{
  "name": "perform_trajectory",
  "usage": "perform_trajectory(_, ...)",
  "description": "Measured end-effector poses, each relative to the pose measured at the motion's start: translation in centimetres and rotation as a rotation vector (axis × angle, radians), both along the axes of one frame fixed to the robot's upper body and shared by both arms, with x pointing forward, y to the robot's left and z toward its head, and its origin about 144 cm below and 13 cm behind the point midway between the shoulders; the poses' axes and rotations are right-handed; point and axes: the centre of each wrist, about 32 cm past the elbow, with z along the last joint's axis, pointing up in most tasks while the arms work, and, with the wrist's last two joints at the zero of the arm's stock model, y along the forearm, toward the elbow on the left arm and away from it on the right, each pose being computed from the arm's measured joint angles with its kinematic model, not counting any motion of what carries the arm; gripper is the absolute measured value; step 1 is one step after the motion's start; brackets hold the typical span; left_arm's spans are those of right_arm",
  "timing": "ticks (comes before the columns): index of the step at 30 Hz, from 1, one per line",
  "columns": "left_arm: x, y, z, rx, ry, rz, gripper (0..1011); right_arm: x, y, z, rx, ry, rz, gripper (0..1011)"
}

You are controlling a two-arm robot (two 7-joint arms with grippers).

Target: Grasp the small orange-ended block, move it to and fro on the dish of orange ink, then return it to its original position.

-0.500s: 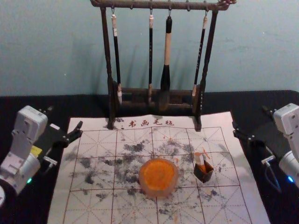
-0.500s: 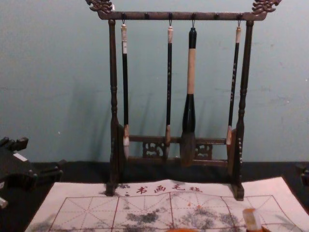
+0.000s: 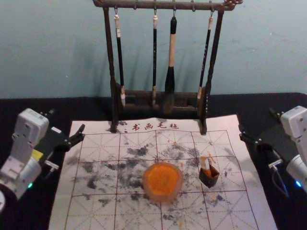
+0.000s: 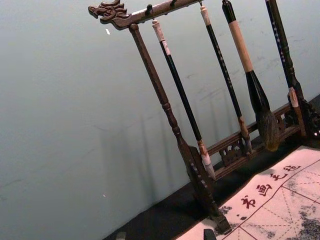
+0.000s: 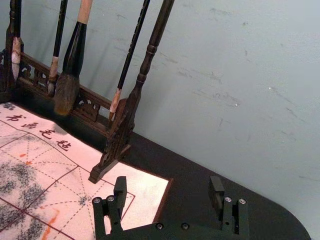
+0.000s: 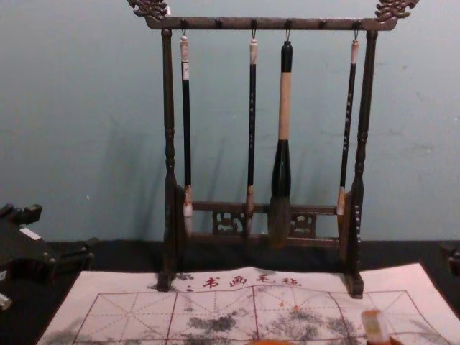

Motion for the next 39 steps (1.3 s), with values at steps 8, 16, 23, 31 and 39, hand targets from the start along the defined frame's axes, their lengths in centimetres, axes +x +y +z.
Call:
perform_trajectory(8, 0.00, 0.00, 0.00, 0.000, 0.000, 0.000, 1001, 0.00, 0.00, 0.00, 0.000, 0.000, 0.000, 1002)
perform_trajectory(16, 0.00, 0.00, 0.00, 0.000, 0.000, 0.000, 1001, 0.00, 0.00, 0.00, 0.000, 0.000, 0.000, 1002)
perform_trajectory(23, 0.00, 0.00, 0.00, 0.000, 0.000, 0.000, 1001, 0.00, 0.00, 0.00, 0.000, 0.000, 0.000, 1002)
perform_trajectory(31, 0.00, 0.00, 0.00, 0.000, 0.000, 0.000, 1002, 0.00, 0.00, 0.00, 0.000, 0.000, 0.000, 1002)
perform_trajectory(39, 0.00, 0.00, 0.00, 0.000, 0.000, 0.000, 1001, 0.00, 0.00, 0.00, 0.000, 0.000, 0.000, 1002)
